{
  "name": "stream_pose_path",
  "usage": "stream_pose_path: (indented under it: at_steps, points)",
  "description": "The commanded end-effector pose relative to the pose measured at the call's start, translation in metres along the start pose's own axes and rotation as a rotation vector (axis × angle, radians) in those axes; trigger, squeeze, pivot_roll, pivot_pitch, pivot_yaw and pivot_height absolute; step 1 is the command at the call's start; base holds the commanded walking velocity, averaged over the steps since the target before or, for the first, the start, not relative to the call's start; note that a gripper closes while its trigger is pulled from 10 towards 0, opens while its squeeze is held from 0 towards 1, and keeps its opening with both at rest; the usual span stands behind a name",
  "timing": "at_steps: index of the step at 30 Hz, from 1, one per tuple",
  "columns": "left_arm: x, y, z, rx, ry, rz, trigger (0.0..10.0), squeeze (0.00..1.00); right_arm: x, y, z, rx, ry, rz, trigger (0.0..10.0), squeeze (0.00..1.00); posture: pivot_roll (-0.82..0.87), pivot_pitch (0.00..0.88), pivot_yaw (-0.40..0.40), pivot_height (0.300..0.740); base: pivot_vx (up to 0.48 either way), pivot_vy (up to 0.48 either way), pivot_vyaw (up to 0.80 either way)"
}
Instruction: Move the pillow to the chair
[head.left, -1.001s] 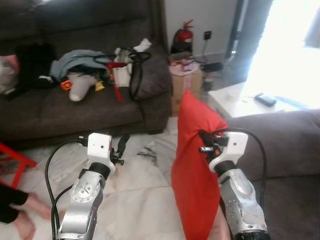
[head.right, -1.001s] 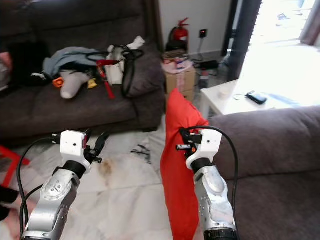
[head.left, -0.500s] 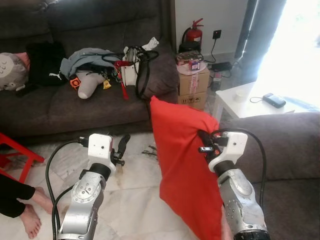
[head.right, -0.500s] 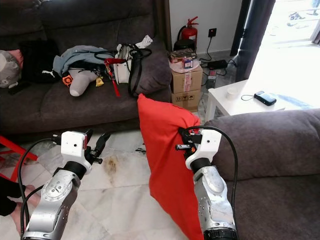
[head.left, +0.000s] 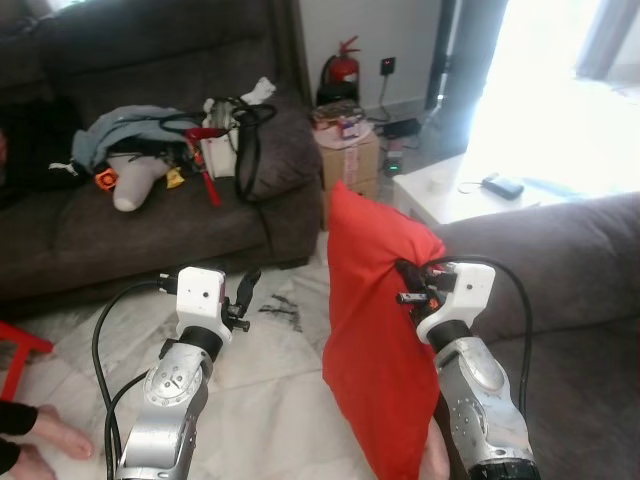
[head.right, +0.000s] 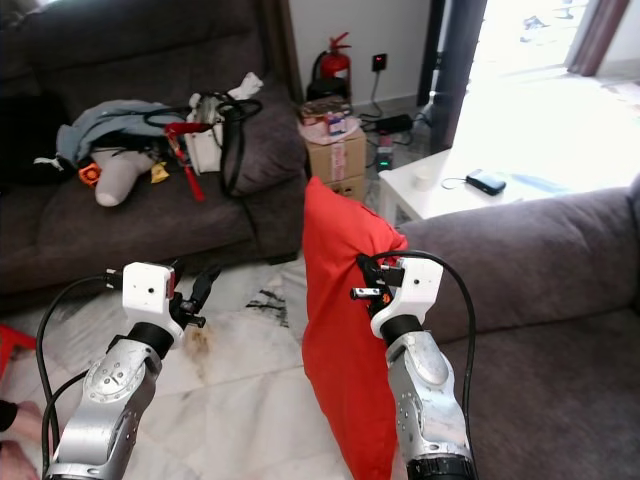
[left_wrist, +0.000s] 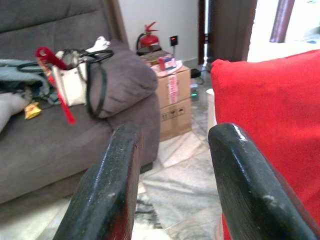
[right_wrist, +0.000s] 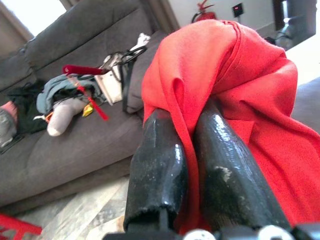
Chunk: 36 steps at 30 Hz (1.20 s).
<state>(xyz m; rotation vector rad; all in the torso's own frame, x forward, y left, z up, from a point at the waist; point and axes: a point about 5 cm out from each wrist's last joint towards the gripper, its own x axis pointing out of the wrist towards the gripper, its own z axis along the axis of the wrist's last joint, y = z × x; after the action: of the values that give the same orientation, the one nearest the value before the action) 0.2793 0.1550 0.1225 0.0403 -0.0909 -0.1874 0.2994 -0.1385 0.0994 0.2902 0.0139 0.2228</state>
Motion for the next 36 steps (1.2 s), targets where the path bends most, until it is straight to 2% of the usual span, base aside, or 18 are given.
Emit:
stream_pose_path:
  at_steps: [1,21,25,33,36]
  points:
    - [-0.0005,0.002,0.0027,0.0,-0.004,0.001,10.0,0.0,0.0121,0.0153,0.0281,-0.019,-0.131,0.074,10.0,0.0,0.02,0.047,0.092,0.74,0.0,0.0,-0.8]
    - [-0.0006,0.0002,0.0007,-0.022,0.006,0.005,10.0,0.0,0.0123,0.0153,0.0275,-0.022,-0.13,0.077,10.0,0.0,0.02,0.036,0.092,0.74,0.0,0.016,-0.8]
    - [-0.0007,0.0001,0.0008,-0.024,0.005,0.009,10.0,0.0,0.012,0.0146,0.0274,-0.023,-0.129,0.075,10.0,0.0,0.02,0.04,0.09,0.74,0.0,0.426,-0.8]
    - [-0.0005,0.0,0.0014,-0.023,0.004,0.01,10.0,0.0,0.0121,0.0144,0.0277,-0.029,-0.128,0.077,10.0,0.0,0.02,0.046,0.087,0.74,0.0,0.0,-0.8]
    - [-0.0004,-0.0001,0.0009,-0.025,0.008,0.012,10.0,0.0,0.0121,0.0137,0.0278,-0.03,-0.127,0.075,10.0,0.0,0.02,0.048,0.086,0.74,0.0,0.48,-0.8]
